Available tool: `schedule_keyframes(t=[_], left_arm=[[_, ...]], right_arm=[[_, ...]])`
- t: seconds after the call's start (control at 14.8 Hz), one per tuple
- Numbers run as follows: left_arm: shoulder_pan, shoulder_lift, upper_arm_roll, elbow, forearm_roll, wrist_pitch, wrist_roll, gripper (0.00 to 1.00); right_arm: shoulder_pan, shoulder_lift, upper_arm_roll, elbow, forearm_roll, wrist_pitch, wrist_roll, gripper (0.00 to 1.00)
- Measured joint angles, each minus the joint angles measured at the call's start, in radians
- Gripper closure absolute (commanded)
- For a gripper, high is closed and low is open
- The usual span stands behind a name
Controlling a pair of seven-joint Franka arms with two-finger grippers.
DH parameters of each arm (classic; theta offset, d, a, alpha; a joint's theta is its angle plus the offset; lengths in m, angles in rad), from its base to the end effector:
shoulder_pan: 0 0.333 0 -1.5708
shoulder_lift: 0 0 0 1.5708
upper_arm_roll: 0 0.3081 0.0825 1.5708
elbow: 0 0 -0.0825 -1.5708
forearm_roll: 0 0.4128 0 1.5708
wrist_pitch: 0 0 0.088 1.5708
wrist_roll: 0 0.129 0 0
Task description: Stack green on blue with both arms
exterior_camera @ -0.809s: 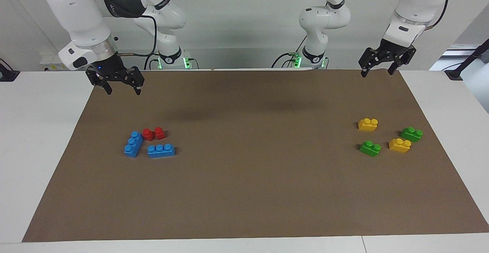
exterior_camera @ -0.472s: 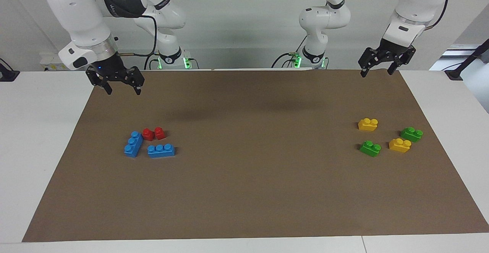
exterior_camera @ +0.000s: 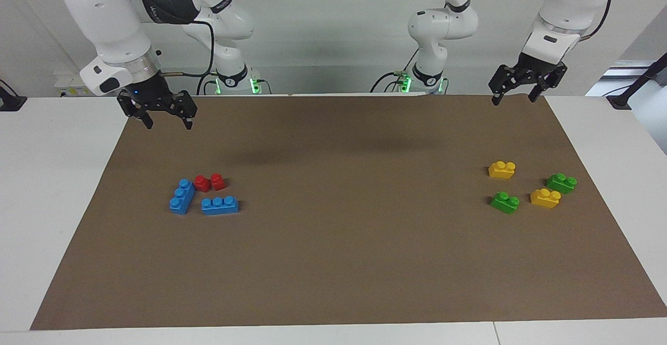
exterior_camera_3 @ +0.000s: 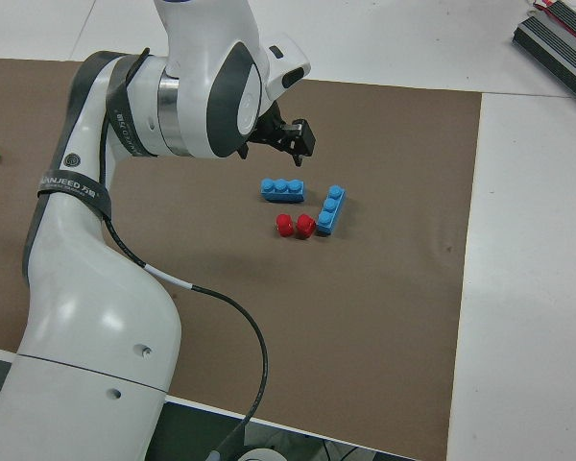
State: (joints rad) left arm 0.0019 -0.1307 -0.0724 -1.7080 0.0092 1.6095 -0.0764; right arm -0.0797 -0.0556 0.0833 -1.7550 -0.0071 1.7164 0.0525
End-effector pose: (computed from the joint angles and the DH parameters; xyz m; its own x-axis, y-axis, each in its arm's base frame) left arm 0.5457 -0.0396 0.6028 0.9994 0.0059 0.0332 0.0064 -0.9998 -0.0161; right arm 0.5754 0.0022 0.5465 0.9987 -0.0479 0.0174 -0.0481 -0.9988 0.0108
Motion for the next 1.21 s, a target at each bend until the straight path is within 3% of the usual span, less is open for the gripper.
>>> schedule_keyframes(t=[0.67, 0.94, 1.21], left_arm=[[0.042, -0.02, 0.018, -0.084, -0.008, 0.066, 0.0, 0.0], [0.06, -0.022, 0.02, -0.146, -0.016, 0.15, 0.0, 0.0], [0.069, -0.009, 0.021, -0.174, -0.017, 0.19, -0.007, 0.0]], right_arm=[[-0.005, 0.0, -0.003, 0.003, 0.0, 0.033, 0.072, 0.0], [-0.005, 0.001, -0.002, 0.003, 0.0, 0.04, 0.241, 0.0], [-0.001, 0.015, 0.0, 0.005, 0.02, 0.059, 0.524, 0.0]])
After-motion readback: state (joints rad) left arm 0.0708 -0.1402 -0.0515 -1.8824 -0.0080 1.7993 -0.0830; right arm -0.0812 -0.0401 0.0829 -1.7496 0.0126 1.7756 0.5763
